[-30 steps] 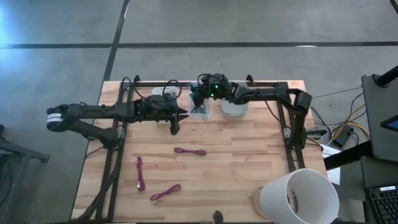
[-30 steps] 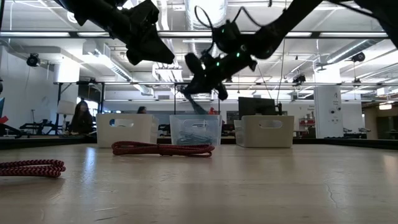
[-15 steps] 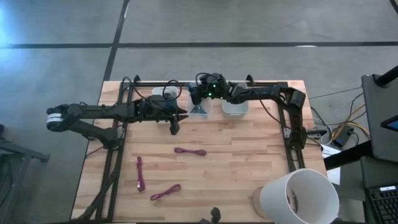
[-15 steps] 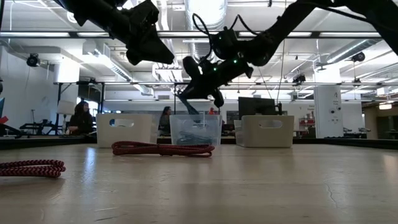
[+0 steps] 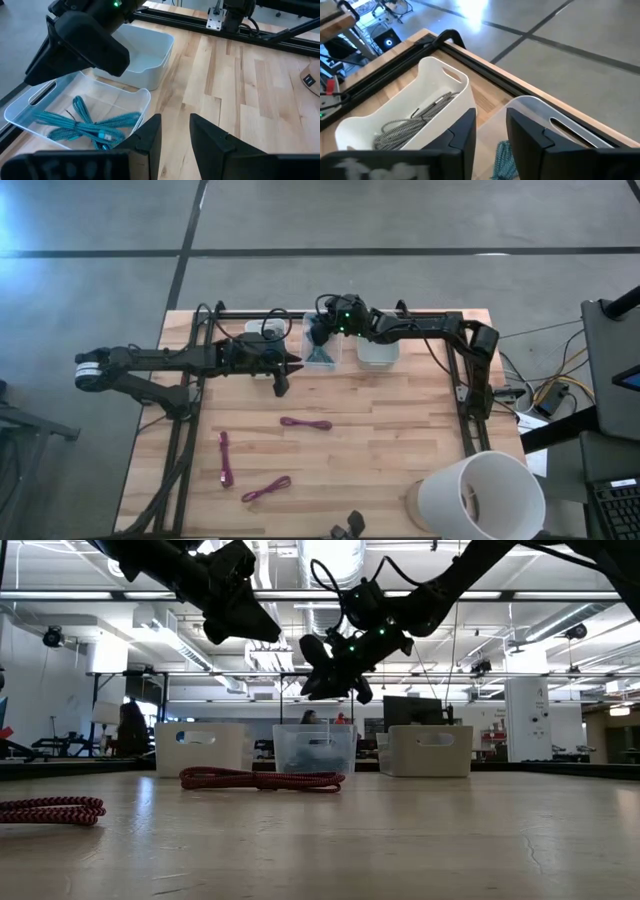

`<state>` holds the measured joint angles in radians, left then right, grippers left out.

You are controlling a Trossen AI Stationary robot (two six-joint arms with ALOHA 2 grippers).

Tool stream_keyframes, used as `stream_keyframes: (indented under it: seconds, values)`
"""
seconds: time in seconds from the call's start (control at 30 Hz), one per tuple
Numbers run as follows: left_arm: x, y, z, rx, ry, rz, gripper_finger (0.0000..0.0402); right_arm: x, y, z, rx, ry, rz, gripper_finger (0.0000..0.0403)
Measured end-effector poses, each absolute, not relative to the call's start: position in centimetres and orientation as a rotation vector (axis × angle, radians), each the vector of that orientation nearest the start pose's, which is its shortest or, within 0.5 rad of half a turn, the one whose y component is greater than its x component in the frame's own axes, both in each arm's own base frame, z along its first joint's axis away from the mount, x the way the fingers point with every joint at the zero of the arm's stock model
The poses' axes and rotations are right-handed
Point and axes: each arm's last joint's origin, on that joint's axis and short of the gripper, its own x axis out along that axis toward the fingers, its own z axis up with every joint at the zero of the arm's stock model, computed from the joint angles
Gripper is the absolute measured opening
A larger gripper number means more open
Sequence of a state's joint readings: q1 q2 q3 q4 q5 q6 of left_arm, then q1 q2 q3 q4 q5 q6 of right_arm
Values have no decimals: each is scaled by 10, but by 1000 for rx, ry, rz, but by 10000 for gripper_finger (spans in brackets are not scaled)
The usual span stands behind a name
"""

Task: Pick & Place USB Port
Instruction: Put the top right pink charger cable into the gray bin

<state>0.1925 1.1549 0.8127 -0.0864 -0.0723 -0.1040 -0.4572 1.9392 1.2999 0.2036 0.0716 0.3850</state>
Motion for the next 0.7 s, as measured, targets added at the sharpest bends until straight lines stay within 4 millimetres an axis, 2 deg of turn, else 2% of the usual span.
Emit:
stream_keyframes:
  seconds: [0.37,0.7]
  values:
    - [247,50,279,-130,418,283,104,386,-188,222,414,359,-537,118]
    - [246,50,277,-152,442,285,103,391,-160,217,393,490,-399,118]
